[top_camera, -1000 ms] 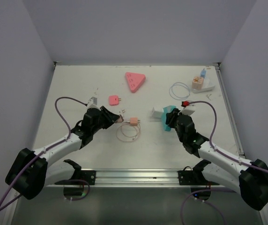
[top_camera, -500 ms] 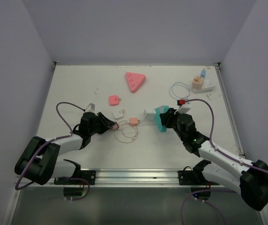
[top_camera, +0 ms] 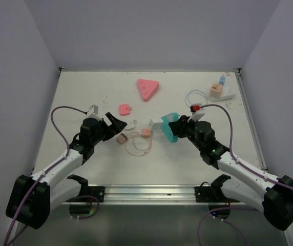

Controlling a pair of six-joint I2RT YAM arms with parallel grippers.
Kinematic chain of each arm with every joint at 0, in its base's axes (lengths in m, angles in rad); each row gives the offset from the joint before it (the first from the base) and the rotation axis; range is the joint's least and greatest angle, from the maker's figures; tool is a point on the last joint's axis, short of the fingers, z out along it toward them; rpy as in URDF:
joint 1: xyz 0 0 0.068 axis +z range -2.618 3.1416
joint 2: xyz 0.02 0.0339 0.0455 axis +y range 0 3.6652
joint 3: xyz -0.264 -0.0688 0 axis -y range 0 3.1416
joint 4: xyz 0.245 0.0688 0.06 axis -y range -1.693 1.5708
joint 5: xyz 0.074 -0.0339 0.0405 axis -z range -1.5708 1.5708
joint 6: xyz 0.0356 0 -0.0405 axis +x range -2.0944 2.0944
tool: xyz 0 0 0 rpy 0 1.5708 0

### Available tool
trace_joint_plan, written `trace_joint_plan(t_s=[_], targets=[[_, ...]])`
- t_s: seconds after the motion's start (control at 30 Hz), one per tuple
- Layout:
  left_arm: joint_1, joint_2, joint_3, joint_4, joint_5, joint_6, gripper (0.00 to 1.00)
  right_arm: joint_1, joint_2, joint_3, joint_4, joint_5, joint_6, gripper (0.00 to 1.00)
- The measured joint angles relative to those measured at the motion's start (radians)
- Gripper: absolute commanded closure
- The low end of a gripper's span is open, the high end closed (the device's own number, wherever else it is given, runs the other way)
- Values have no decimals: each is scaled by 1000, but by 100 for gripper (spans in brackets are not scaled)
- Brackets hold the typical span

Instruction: Pull the plug off the socket

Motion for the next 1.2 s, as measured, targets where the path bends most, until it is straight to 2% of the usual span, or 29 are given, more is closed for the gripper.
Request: trace_joint_plan(t_s=[0.23,0.5,0.63,0.93,1.2], targets=[[-19,-27,108,-58,55,-23,0,0,0,13,8,-76,9,100],[-242,84,262,-71,19,5,1,0,0,15,34,-121,23,100],[-285,114,312,-75,-1,120,3,0,0,29,27,-148,13,100],[-342,134,388,-117,-24,504,11,0,3,86,12,-218,-46,100],[-409,178,391,-171,-35,659,21,0,3,98,-22,-241,-79,100]])
